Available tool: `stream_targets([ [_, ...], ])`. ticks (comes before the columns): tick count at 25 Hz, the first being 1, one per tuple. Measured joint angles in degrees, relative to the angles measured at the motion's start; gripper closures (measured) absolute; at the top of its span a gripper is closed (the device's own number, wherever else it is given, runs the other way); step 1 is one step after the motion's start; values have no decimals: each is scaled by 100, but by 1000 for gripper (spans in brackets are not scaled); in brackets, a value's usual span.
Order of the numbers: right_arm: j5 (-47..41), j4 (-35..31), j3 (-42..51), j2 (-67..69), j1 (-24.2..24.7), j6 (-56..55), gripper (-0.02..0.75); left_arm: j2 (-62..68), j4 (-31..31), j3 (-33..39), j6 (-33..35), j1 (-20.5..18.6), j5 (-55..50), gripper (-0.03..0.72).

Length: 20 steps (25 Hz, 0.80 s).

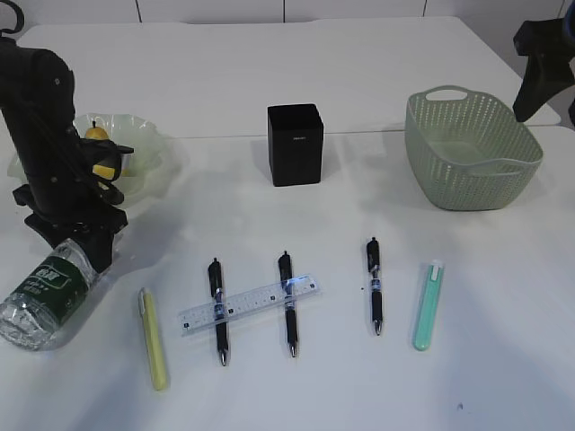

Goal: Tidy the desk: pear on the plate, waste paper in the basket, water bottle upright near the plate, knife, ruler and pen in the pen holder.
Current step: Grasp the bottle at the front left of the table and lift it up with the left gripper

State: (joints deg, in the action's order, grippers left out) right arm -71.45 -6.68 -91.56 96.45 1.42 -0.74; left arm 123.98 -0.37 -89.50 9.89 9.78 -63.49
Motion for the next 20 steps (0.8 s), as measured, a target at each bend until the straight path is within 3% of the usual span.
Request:
stream_targets([
  [20,0,-74,0,0,0,11,241,37,0,-10,0,0,-402,312],
])
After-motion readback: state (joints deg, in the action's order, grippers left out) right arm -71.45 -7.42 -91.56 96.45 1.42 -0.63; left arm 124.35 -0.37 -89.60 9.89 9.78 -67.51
